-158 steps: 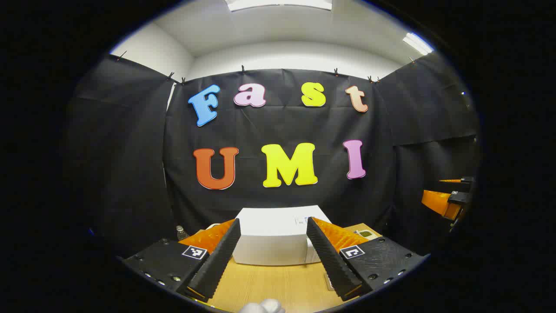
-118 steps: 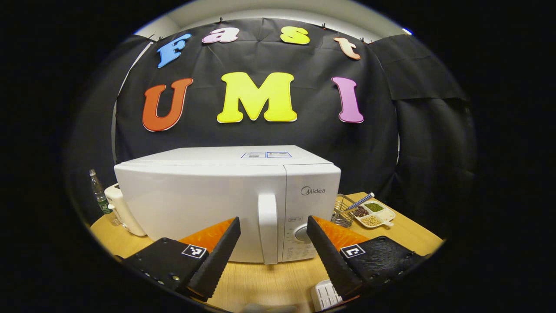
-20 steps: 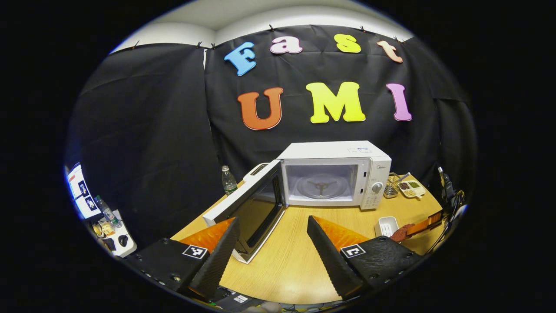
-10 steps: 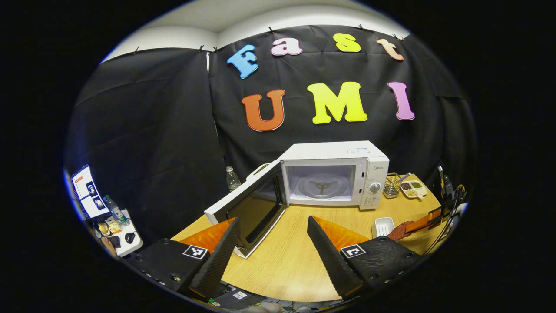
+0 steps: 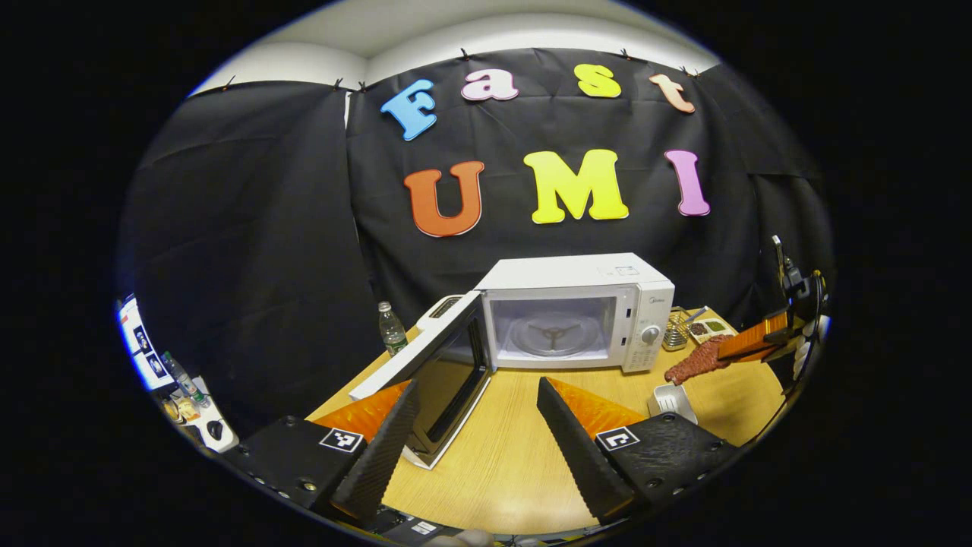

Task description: Open the microwave oven with the left hand, put the food in, and close the microwave oven.

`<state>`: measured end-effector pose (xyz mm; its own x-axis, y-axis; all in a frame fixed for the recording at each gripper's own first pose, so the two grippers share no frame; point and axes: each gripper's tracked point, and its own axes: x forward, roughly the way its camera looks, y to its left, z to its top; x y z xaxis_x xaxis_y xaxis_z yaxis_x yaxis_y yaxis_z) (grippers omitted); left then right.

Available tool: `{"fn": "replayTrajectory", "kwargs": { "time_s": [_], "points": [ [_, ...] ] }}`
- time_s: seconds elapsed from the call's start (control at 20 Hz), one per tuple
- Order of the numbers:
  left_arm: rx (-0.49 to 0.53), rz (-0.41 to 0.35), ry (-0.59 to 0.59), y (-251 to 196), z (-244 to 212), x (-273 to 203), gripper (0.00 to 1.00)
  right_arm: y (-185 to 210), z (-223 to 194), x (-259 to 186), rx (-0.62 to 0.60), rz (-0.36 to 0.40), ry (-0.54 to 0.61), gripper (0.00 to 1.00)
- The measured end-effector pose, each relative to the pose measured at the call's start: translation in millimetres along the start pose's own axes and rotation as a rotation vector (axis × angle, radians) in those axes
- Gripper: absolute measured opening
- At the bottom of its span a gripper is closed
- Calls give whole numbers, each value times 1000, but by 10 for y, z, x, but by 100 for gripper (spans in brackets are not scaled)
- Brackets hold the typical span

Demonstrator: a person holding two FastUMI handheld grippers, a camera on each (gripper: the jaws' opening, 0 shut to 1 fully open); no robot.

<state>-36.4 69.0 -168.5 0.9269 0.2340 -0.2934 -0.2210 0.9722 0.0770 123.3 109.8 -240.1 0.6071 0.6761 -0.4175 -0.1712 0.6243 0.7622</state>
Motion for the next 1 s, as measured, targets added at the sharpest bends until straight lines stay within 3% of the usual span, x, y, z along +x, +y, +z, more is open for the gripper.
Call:
{"fn": "replayTrajectory", "kwargs": {
  "time_s": [0.2, 0.25, 0.3, 0.45, 0.75, 1.0],
  "points": [
    [39, -139, -11, 62, 30, 189, 95, 402, 28, 448, 43, -29, -155, 4],
    [58, -162, -13, 112, 13, 242, 95, 484, 21, 611, 62, -29, -188, 4],
    [74, -179, -14, 179, -16, 292, 95, 572, 29, 794, 98, -25, -237, 12],
    [82, -216, -12, 328, -78, 362, 95, 774, 46, 1347, 184, -11, -352, 12],
    [52, -179, -17, 700, -189, 341, 95, 850, 114, 2519, 328, -81, -511, 12],
    [88, -109, -3, 1068, -328, 316, 95, 907, 237, 3243, 349, -150, -596, 12]
  ]
}}
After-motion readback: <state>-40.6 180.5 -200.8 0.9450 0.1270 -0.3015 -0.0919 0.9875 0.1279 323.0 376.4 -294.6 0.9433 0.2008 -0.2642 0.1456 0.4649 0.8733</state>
